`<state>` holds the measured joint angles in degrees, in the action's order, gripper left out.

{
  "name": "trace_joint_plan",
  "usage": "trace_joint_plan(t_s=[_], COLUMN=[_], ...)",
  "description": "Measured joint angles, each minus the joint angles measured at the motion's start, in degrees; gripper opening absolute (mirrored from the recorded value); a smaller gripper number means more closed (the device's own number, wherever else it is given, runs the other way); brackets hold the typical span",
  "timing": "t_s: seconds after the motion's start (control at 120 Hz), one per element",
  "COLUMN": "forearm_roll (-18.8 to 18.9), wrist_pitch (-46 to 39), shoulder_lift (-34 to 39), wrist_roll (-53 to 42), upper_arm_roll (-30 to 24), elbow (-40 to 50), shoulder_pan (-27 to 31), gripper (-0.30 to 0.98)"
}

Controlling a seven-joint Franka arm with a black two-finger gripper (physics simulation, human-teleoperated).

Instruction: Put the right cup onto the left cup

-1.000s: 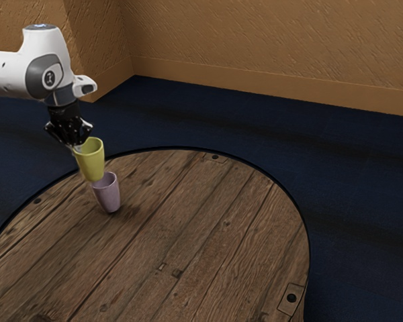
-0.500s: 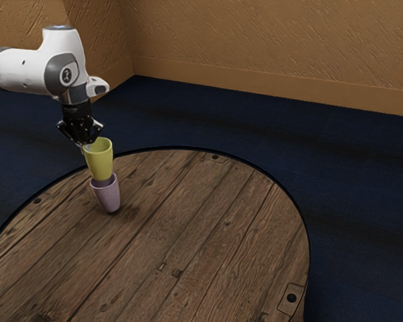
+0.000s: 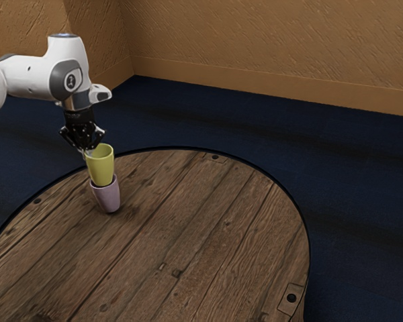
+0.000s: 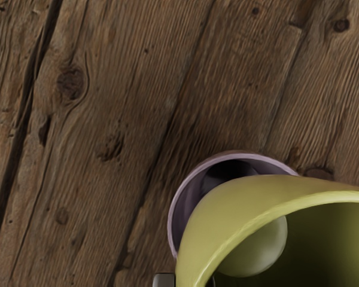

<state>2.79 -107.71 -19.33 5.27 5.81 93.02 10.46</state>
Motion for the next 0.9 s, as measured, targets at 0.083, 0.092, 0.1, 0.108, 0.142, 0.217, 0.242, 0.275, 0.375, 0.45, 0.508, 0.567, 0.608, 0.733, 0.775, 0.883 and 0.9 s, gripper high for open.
trace_joint_plan(t_s=[0.083,0.092,0.1,0.108,0.142,0.217,0.242,0.275,0.375,0.45,0.508,0.567,0.608,0.733,0.775,0.883,0.9], forearm_roll=[0.0,0.0,0.0,-0.1,-0.1,-0.2,-0.3,-0.3,-1.2,-2.0,-2.5,-2.7,-2.8,-2.8,-2.8,-2.7,-2.7], wrist_pitch=[-0.1,-0.1,-0.1,-0.1,-0.2,-0.2,-0.3,-0.4,-0.5,-0.6,-0.6,-0.5,-0.3,1.6,2.8,8.1,9.1], shoulder_lift=[-0.4,-0.5,-0.5,-0.6,-0.8,-1.0,-1.1,-1.3,-1.4,-1.0,-0.3,0.8,1.8,5.8,7.7,11.3,11.8], wrist_roll=[-0.1,-0.1,-0.1,-0.1,-0.1,-0.2,-0.2,-0.3,-0.4,-0.6,-0.8,-0.9,-1.1,-1.5,-1.6,-1.9,-2.0], upper_arm_roll=[0.0,0.0,0.0,0.0,0.0,0.0,0.0,0.0,0.0,0.0,0.0,0.0,0.1,-0.1,-0.5,-2.7,-3.2], elbow=[0.0,0.0,0.0,0.0,0.0,0.1,0.2,0.3,0.6,0.7,0.8,0.9,0.9,0.5,0.3,-3.3,-4.1], shoulder_pan=[0.0,0.0,0.0,0.0,0.0,0.0,0.0,0.1,0.4,0.4,0.3,0.3,0.2,-0.1,-0.3,-0.5,-0.5], gripper=[-0.10,-0.10,-0.10,-0.10,-0.10,-0.10,-0.10,-0.10,-0.01,0.16,0.28,0.38,0.43,0.55,0.57,0.62,0.62])
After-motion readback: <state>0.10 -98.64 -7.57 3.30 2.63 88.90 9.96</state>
